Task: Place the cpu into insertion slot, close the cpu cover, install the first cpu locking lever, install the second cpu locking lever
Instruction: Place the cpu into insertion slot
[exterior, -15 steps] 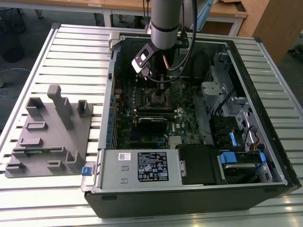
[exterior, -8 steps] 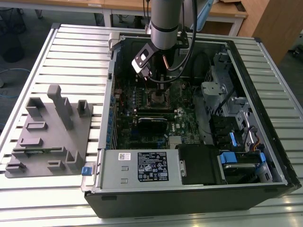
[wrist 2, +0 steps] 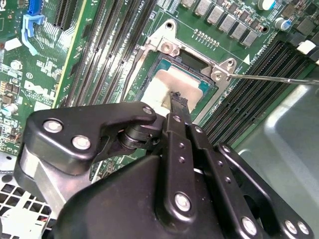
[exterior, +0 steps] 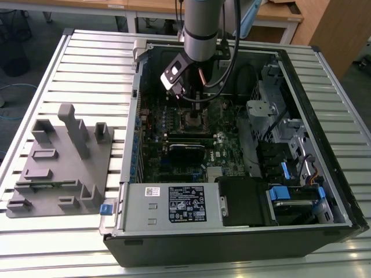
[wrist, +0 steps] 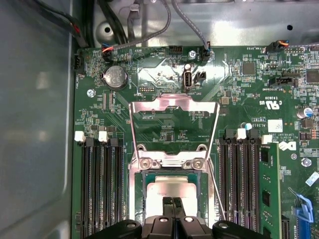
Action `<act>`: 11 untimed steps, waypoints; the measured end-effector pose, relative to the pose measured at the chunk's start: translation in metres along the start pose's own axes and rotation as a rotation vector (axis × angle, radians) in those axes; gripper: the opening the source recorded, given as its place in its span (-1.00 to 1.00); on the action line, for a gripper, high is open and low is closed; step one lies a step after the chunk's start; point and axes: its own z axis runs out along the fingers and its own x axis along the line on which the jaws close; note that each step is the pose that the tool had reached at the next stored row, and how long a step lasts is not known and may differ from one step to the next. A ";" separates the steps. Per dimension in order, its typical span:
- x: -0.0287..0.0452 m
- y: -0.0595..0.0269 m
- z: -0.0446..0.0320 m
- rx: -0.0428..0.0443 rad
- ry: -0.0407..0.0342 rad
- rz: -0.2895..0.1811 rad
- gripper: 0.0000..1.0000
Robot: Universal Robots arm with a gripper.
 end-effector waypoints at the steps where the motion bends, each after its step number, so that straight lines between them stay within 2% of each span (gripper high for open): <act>1: 0.0000 -0.0001 0.0007 0.0001 -0.0001 0.000 -0.80; 11: -0.0001 -0.0003 0.0026 0.0002 -0.0004 0.000 -0.80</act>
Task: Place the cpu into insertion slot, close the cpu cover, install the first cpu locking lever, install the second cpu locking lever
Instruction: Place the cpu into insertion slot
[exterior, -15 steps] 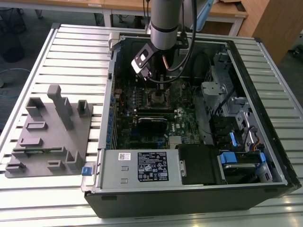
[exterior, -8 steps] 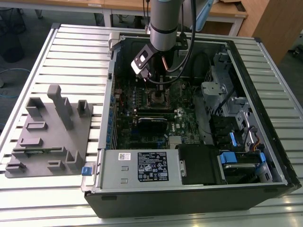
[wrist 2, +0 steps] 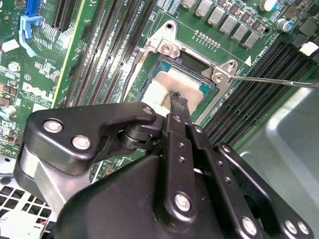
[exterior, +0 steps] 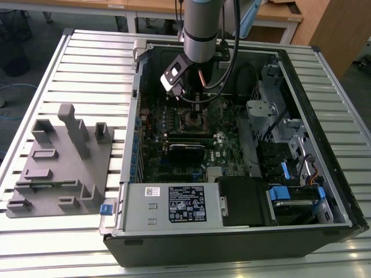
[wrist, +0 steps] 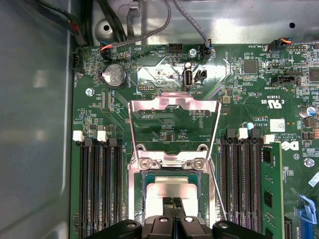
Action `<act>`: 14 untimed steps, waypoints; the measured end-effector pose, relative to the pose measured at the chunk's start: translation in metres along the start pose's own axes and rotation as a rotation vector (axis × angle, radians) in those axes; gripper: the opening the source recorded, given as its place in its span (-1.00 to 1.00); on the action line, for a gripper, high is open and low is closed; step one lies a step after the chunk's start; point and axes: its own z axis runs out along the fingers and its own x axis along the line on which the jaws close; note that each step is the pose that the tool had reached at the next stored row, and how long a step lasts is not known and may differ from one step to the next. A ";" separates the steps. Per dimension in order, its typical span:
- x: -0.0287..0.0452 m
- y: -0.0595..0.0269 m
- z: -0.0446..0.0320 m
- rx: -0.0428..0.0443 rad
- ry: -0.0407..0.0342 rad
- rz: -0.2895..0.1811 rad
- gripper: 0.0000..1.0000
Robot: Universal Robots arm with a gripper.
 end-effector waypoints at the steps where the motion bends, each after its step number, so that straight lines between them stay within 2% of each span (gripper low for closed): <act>1: 0.0000 0.0000 0.0001 0.0000 0.0000 0.000 -0.80; 10: 0.0000 -0.0001 0.0001 -0.0001 0.0000 0.000 -0.80; 14: -0.0001 -0.0003 0.0041 0.0000 0.0000 0.000 -0.80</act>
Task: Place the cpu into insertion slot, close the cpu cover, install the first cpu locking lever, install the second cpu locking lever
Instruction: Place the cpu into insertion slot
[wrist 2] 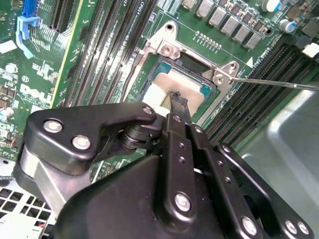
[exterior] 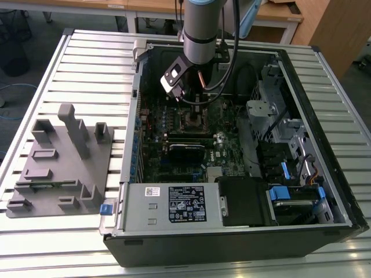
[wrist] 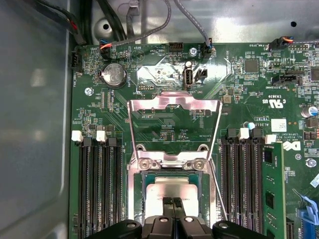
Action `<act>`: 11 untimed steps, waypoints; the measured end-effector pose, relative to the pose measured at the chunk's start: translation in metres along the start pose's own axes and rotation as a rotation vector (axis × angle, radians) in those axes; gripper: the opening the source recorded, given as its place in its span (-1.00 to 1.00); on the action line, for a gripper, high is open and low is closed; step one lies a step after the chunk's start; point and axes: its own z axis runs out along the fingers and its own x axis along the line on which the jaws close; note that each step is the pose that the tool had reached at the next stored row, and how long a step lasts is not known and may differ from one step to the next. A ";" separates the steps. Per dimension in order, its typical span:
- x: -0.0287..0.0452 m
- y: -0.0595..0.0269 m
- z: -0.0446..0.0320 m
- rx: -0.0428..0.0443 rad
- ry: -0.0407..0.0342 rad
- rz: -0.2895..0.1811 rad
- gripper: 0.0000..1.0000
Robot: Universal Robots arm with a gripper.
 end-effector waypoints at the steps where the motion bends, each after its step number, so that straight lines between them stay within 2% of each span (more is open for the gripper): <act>1: 0.0000 -0.0001 0.0010 0.0000 0.0001 0.000 -0.80; 11: -0.0003 -0.0003 0.0046 0.0006 -0.0011 0.000 -0.80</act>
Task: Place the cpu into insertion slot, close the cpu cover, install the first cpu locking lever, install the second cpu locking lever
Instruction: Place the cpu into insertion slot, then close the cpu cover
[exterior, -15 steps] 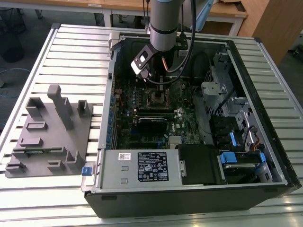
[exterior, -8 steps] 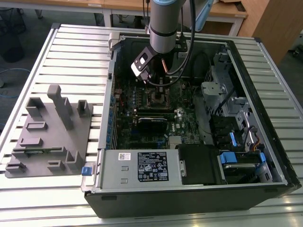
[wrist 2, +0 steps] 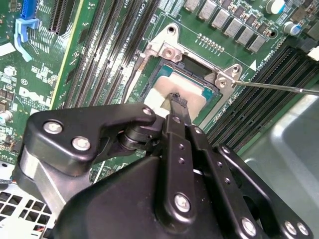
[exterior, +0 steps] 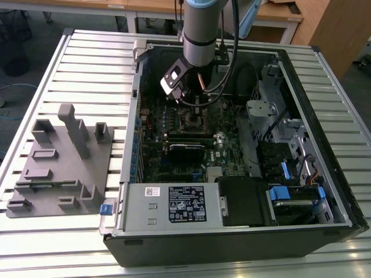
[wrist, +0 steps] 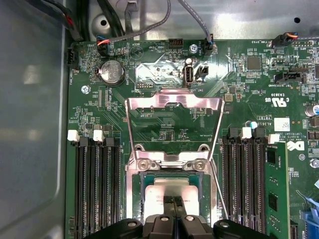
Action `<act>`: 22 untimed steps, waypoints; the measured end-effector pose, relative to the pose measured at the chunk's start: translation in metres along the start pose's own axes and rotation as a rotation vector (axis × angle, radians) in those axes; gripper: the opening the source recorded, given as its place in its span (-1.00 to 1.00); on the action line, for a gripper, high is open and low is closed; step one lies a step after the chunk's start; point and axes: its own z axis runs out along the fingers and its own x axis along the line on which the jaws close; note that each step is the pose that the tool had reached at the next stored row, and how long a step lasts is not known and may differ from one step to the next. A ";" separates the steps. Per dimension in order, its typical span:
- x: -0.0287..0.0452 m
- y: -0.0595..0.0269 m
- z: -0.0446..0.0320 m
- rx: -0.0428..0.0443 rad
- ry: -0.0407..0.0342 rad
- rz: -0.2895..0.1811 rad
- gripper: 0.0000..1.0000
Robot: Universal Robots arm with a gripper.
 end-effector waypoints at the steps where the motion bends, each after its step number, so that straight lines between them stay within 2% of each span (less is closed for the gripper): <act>1: 0.0001 0.0001 0.0002 -0.0003 0.0006 0.000 -0.80; 10: 0.0004 0.0002 -0.0005 -0.0014 0.0025 0.000 -0.80; 17: 0.0004 0.0008 -0.0129 -0.0006 0.0012 0.000 -0.80; 22: 0.0005 0.0009 -0.0161 -0.0006 0.0011 0.000 -0.80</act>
